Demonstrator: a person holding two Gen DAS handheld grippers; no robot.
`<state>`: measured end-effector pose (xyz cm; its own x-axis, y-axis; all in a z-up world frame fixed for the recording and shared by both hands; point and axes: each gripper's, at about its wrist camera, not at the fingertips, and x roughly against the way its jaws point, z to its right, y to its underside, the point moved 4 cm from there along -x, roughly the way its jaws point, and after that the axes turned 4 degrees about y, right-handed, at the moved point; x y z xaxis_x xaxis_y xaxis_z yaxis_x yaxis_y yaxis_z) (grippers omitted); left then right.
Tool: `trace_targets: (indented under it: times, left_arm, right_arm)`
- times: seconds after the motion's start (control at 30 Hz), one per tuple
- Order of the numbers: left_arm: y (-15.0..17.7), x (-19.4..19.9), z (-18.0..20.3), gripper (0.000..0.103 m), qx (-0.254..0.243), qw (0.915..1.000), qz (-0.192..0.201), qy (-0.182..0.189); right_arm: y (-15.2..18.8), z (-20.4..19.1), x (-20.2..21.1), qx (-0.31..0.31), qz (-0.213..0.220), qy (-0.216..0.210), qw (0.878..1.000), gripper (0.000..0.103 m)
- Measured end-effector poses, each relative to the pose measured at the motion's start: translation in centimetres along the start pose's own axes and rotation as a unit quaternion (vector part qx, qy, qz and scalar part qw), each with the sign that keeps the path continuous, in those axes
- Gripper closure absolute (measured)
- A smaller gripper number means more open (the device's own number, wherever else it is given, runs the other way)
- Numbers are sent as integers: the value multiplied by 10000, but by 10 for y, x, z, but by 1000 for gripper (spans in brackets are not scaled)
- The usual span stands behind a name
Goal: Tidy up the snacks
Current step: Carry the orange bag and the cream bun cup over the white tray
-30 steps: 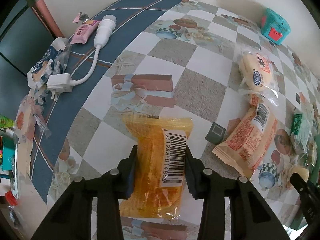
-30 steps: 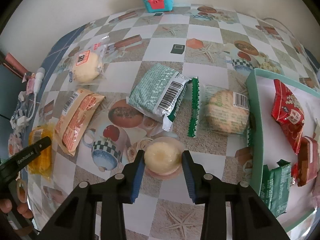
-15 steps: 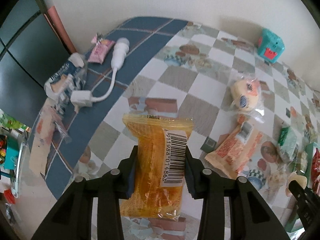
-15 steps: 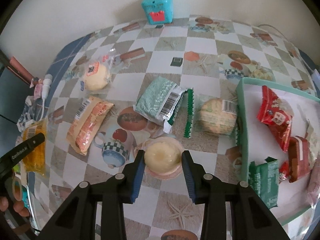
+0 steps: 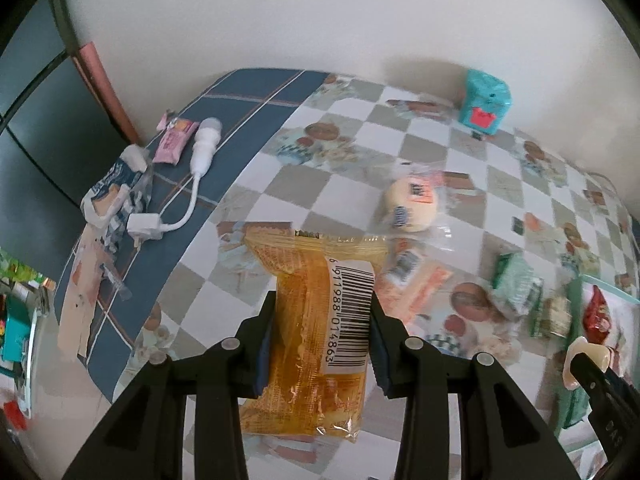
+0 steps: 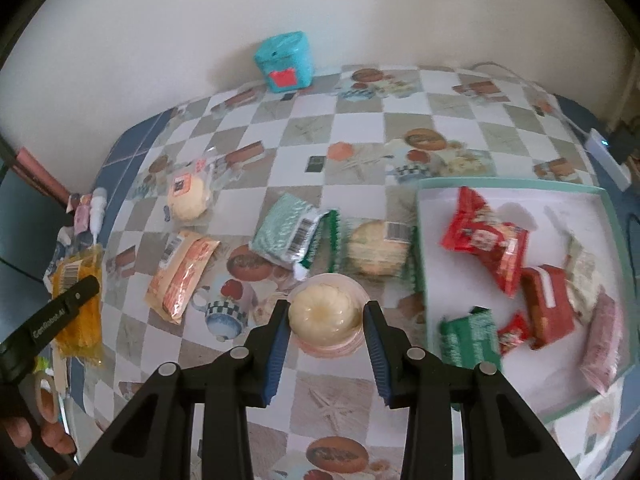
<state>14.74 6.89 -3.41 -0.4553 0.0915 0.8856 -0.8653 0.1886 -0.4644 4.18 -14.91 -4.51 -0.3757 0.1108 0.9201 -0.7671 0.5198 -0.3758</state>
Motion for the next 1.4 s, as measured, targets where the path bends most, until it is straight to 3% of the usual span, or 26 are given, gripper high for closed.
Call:
trace_targets:
  times: [0.47, 1.0, 1.4]
  left_arm:
    - [10, 39, 96, 61, -569, 9948, 102, 837]
    - [38, 58, 199, 61, -1387, 9843, -16, 1087]
    - [59, 64, 279, 61, -2176, 9671, -126, 1310]
  right_arm:
    - [-11, 79, 30, -934, 107, 391, 9948, 64]
    - [-23, 175, 73, -1959, 622, 387, 9779, 64]
    - [-23, 241, 79, -2503, 676, 513, 9644, 63]
